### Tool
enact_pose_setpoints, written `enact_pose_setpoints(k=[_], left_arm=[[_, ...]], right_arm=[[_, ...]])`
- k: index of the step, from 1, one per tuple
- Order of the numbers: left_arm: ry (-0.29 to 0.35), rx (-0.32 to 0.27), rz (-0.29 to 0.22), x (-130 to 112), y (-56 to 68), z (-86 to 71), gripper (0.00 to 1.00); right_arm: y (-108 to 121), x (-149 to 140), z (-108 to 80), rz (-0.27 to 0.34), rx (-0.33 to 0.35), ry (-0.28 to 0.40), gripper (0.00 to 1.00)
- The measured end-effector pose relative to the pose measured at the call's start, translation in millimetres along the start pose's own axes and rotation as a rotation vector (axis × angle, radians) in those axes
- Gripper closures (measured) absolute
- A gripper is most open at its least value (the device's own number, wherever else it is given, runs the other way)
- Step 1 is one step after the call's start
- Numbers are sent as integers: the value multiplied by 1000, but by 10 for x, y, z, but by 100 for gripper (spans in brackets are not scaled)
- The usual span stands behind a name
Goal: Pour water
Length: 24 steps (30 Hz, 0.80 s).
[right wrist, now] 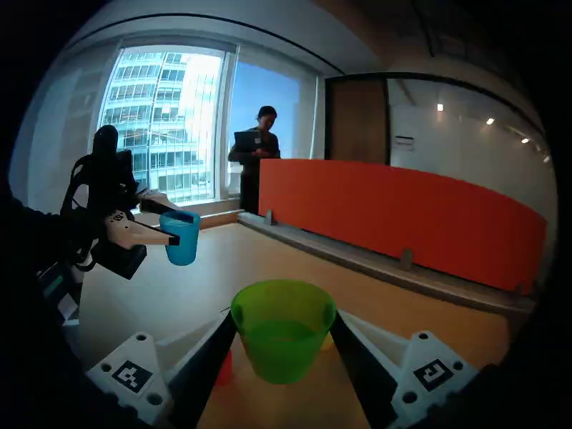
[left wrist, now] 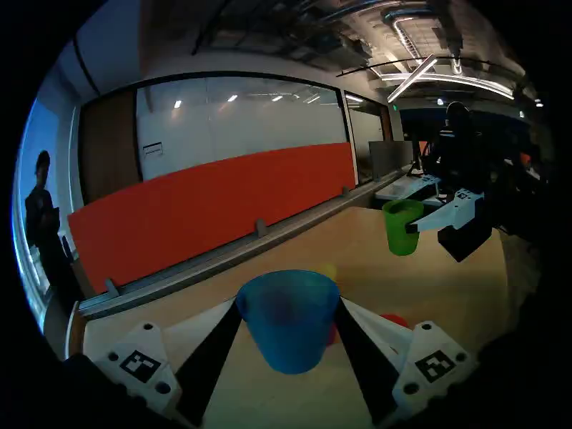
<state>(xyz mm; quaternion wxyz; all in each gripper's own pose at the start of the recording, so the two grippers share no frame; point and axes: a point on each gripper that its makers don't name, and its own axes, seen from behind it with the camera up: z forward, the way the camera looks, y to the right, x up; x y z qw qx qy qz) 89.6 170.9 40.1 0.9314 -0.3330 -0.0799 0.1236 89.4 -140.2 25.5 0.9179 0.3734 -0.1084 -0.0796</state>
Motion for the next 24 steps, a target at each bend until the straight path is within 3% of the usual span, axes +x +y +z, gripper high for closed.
enact_pose_setpoints(k=[24], left_arm=[[-210,-61,51,-886,170,213,12]], right_arm=[[-23,-668,218,-13,42,-184,9]])
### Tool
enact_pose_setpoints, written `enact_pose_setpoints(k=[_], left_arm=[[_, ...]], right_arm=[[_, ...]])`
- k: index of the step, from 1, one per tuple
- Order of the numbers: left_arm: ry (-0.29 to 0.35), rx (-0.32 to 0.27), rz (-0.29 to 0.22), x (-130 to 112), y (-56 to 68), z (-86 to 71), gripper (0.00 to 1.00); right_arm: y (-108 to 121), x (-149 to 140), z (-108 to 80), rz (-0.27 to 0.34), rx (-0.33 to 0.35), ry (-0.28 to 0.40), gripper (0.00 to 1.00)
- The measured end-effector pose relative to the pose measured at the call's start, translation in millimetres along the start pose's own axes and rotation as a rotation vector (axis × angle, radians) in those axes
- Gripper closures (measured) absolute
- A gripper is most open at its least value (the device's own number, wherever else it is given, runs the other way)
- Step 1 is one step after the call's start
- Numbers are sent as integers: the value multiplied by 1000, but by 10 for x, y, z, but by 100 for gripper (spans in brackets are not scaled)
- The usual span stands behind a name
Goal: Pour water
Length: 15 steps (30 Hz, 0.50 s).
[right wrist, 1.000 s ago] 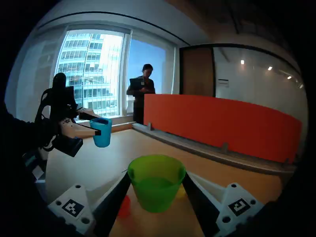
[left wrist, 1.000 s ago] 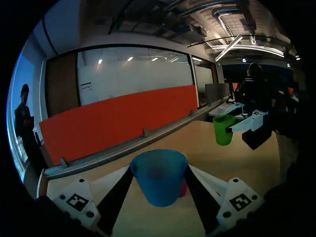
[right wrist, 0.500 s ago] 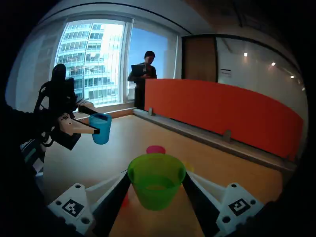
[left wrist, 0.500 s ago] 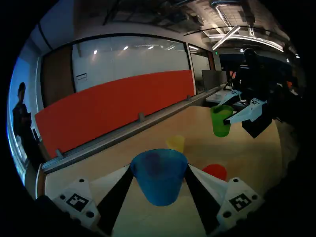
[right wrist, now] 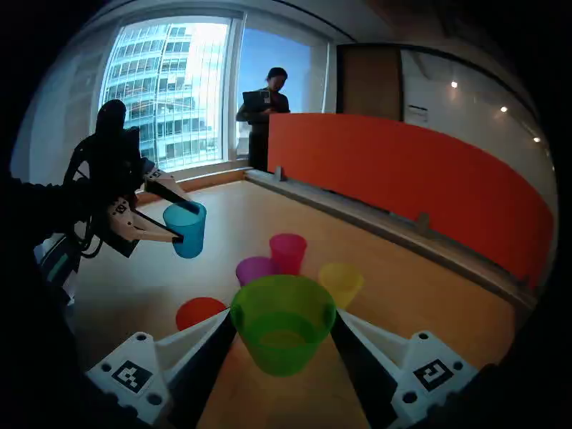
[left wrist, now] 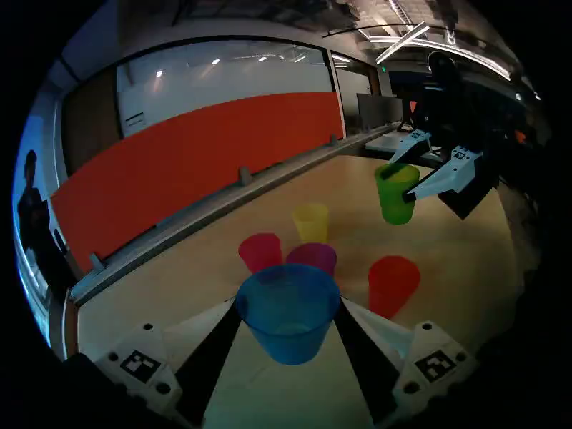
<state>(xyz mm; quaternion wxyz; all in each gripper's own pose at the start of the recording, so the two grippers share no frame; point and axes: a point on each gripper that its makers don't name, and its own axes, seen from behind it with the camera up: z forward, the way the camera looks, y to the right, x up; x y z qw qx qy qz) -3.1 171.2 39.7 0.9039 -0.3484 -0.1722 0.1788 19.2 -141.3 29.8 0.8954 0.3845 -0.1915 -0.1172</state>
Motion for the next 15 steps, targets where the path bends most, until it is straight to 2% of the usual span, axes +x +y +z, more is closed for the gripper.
enact_pose_setpoints(k=[8,15], left_arm=[[-75,-47,6,-207,54,102,12],[-126,-78,11,-323,104,188,12]], right_arm=[[44,-184,121,22,7,-58,9],[63,-341,216,14,12,-107,9]])
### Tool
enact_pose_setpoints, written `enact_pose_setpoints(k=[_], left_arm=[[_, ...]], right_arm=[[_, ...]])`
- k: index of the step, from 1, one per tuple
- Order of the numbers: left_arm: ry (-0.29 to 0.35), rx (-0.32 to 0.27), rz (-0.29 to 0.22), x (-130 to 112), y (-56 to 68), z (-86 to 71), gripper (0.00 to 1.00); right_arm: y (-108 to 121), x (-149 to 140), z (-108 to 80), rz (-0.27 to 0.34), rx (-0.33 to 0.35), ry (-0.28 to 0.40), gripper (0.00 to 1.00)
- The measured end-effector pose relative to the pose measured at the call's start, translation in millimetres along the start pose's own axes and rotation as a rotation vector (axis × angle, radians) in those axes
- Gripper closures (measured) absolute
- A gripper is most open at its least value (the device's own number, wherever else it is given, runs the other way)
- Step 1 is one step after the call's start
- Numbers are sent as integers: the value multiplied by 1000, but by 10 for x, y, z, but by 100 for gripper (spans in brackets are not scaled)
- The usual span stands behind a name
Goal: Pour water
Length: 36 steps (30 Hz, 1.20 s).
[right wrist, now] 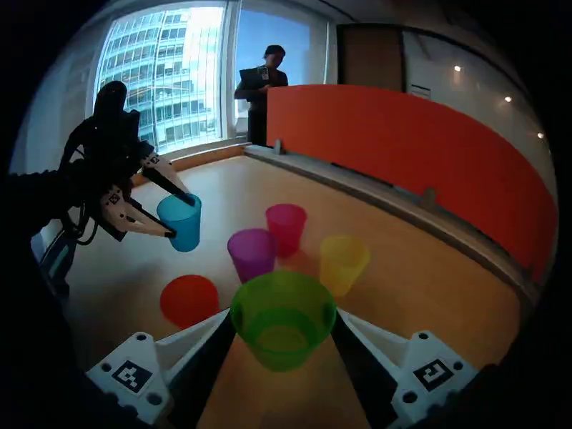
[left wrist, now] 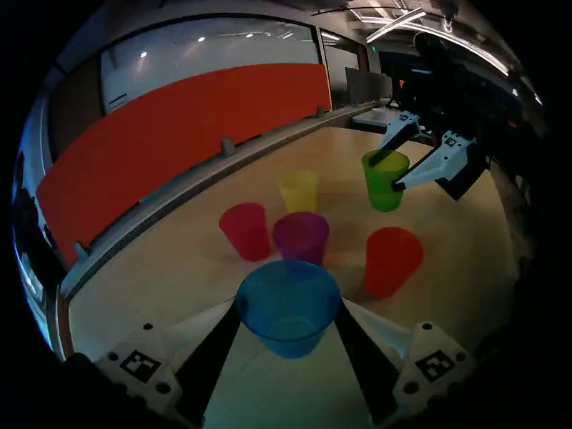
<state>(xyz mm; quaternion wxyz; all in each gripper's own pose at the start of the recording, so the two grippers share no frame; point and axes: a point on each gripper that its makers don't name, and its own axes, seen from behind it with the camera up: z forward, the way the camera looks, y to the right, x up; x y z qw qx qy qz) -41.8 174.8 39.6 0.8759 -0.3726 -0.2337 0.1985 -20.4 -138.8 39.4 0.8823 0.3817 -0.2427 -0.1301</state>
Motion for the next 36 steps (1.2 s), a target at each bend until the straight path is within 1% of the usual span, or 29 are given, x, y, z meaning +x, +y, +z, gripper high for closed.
enact_pose_setpoints(k=[5,11,17,26,36], left_arm=[[-29,-22,-6,-76,39,79,12],[-43,-29,-10,-125,45,147,12],[-54,-40,-22,-169,46,205,12],[-64,-52,-27,-227,83,267,12],[-73,-58,-30,-304,88,313,12]], right_arm=[[21,-73,57,9,1,-24,9],[66,-190,95,-3,-11,-49,9],[87,-287,128,0,-12,-69,9],[88,-336,187,-1,-8,-80,9],[78,-380,233,4,-4,-90,8]])
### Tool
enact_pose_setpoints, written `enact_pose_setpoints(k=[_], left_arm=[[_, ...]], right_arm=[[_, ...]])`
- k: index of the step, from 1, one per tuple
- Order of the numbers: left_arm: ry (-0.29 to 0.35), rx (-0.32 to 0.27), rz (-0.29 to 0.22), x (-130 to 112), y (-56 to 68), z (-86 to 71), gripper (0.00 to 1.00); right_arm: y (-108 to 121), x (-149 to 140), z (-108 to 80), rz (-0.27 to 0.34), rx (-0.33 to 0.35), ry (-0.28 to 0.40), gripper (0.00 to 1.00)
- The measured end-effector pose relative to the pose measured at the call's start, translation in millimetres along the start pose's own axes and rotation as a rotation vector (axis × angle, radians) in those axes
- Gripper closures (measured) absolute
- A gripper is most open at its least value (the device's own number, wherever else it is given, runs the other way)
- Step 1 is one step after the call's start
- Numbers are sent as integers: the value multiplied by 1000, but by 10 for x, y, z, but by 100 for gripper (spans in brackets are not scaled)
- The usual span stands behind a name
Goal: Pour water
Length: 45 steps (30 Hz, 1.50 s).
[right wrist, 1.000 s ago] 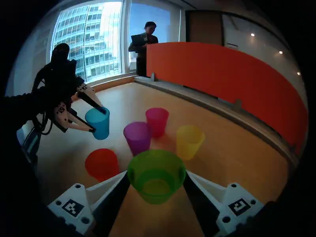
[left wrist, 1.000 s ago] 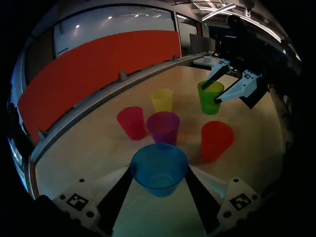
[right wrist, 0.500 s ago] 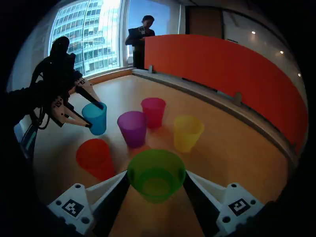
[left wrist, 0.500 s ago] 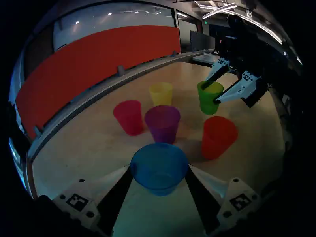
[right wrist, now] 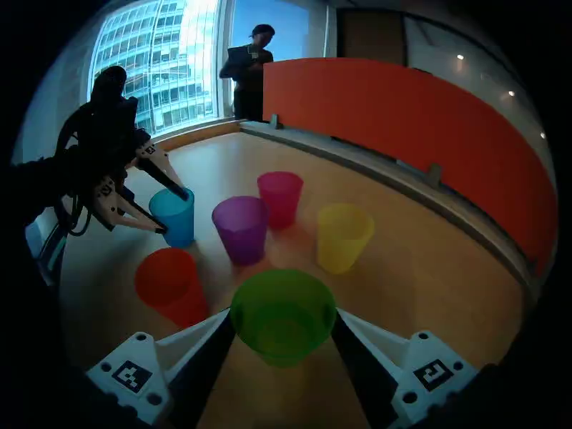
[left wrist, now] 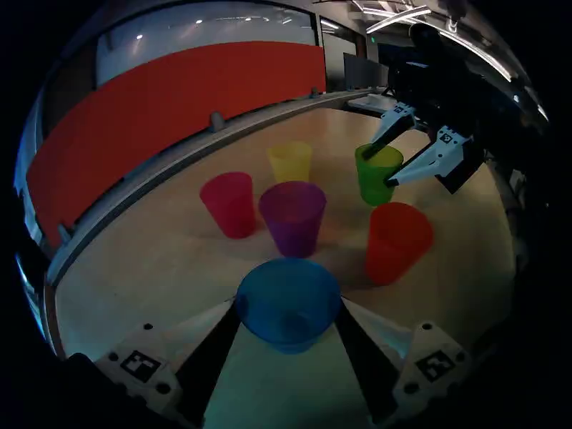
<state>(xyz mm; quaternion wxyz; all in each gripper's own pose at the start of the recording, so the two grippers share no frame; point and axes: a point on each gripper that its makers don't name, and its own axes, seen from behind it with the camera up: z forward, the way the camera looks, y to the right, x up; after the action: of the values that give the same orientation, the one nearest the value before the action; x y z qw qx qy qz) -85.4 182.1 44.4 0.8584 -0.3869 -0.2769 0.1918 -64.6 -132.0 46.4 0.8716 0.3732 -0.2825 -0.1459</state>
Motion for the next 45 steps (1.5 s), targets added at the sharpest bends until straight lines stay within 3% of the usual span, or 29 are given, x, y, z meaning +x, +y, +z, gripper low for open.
enact_pose_setpoints(k=[20,24,45], left_arm=[[-35,-14,-5,-164,26,52,12],[-42,-10,3,-178,12,41,5],[-66,20,6,-285,-54,-70,5]], right_arm=[[-5,-46,67,-1,-1,-10,9],[-20,-53,84,-1,3,-11,8],[-25,-144,133,12,5,-24,8]])
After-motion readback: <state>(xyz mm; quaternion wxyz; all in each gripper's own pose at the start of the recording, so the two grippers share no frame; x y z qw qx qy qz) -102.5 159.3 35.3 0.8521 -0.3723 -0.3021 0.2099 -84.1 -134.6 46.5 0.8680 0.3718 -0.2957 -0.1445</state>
